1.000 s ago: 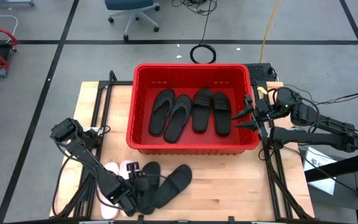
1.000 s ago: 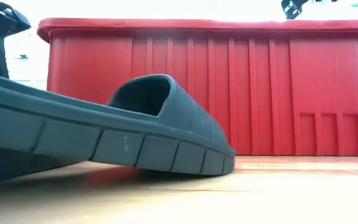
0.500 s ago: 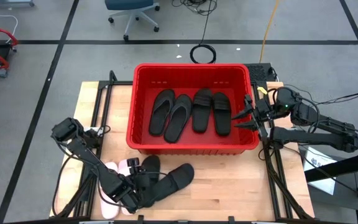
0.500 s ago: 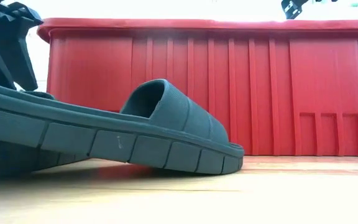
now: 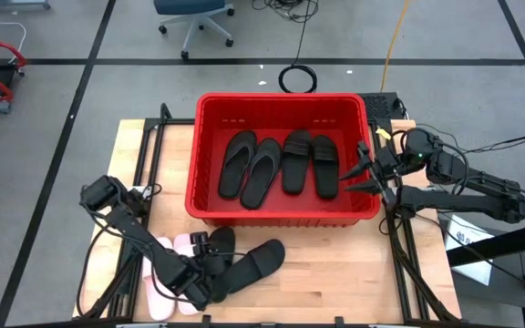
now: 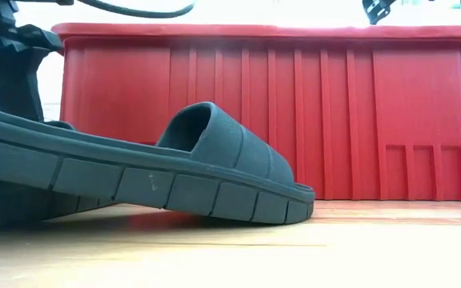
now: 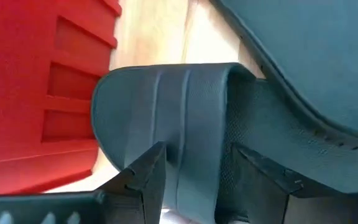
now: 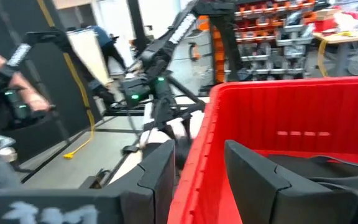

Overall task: Pick and place slides into bin
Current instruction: Put the black slide into the red bin

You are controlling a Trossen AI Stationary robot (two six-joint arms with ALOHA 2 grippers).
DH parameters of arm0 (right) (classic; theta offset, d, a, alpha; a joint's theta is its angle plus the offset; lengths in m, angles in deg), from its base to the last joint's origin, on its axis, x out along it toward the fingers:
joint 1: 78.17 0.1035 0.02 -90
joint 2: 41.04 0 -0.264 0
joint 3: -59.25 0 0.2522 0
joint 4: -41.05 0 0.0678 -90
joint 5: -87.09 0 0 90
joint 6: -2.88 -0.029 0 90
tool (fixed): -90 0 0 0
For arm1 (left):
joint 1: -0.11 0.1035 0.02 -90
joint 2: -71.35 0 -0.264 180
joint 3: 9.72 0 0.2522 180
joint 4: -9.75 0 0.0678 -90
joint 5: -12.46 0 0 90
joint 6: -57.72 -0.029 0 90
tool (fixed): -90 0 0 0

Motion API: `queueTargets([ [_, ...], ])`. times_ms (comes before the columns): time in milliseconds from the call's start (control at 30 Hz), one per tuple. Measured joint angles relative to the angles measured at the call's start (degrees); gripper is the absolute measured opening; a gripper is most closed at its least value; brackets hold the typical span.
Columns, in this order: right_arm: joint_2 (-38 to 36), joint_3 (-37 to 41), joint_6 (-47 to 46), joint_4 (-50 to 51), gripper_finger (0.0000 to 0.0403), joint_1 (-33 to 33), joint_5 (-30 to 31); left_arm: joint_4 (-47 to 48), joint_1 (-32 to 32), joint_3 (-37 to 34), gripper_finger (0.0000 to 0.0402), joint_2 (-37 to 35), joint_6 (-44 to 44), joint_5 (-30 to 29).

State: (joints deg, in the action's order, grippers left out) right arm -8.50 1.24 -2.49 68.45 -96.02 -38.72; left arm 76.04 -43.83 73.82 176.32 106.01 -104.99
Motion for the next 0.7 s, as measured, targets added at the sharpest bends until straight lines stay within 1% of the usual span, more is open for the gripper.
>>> queueTargets([
  [167, 0.00, 0.00, 0.01, -0.01, 0.0130, 0.01, -0.46, 0.35, 0.44, 0.00, 0.0172, 0.13, 0.21, -0.46],
  [233, 0.00, 0.00, 0.01, -0.01, 0.0130, 0.01, -0.46, 0.87, 0.42, 0.00, 0.0165, 0.13, -0.39, -0.81],
  [333, 0.00, 0.00, 0.01, -0.01, 0.0130, 0.01, -0.44, 1.42, 0.81, 0.03, 0.0128, 0.13, -1.32, -0.84],
  [500, 0.00, 0.00, 0.00, -0.01, 0.0130, 0.01, -0.42, 1.45, 1.68, 0.07, 0.0027, 0.13, -1.53, -0.19],
  [533, 0.00, 0.00, 0.00, -0.01, 0.0130, 0.01, -0.42, 1.20, 1.92, 0.07, 0.0015, 0.11, -1.55, 0.57],
  [700, 0.00, 0.00, 0.01, -0.01, 0.0130, 0.01, -0.38, 0.92, 3.02, 0.57, 0.0005, 0.03, -0.21, 4.24],
])
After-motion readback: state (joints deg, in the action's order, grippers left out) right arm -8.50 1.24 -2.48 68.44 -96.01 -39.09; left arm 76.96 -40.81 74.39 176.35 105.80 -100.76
